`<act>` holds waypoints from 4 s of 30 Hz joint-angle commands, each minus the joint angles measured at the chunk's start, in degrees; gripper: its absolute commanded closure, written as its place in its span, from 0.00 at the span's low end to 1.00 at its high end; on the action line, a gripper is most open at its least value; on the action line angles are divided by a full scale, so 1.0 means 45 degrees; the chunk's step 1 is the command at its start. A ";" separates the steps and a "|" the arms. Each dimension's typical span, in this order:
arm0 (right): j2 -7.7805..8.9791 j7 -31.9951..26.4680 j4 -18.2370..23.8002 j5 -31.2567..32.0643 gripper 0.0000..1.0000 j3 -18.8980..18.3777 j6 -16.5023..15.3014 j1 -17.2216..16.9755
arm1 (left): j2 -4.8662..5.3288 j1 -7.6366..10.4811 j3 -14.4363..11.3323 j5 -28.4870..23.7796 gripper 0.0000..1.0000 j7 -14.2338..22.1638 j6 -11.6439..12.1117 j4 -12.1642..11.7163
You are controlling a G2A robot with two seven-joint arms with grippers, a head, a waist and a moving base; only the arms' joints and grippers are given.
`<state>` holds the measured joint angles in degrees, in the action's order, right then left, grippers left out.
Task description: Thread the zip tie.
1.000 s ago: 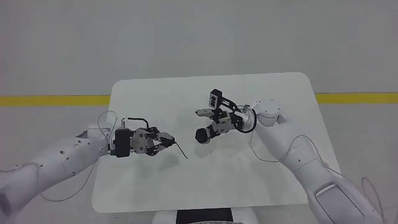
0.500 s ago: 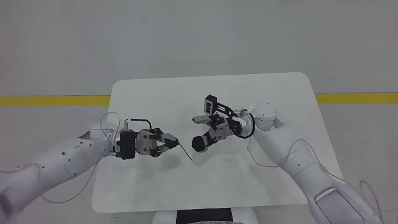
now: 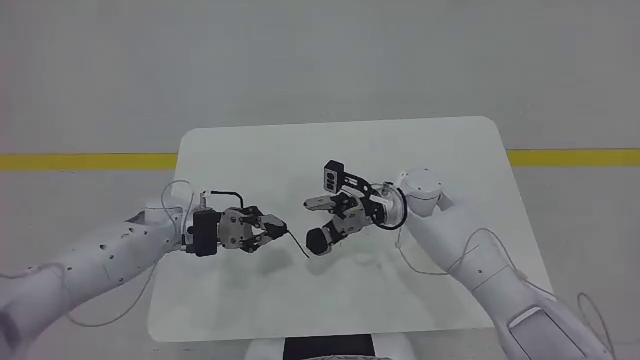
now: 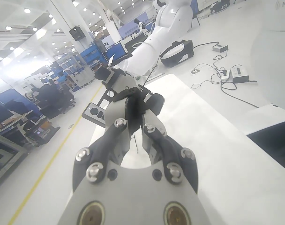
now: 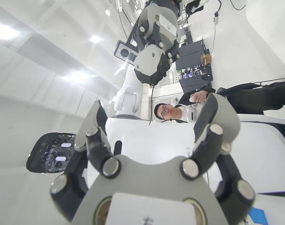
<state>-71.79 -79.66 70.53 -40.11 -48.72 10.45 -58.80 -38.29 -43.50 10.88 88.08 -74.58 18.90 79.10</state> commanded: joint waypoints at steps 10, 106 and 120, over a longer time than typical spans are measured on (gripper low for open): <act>0.0077 0.0005 0.0046 0.0014 0.84 0.0217 0.0242 0.0005 | 0.0000 0.0000 0.0000 0.0000 1.00 0.0000 0.0000 0.0000; 0.0340 0.4437 0.0564 0.0906 1.00 0.0361 -0.0072 0.0493 | 0.0064 -0.0420 0.0419 -0.0416 0.00 0.0693 -0.0467 0.0198; 0.0674 0.7332 0.2211 0.1777 1.00 -0.0885 -0.0118 -0.0820 | 0.0219 -0.0860 0.0917 -0.0385 0.00 0.1347 -0.0683 0.0411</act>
<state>-68.75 -46.67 80.49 -32.09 -52.71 9.93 -62.50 -37.29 -47.38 15.02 86.36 -68.51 15.82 80.96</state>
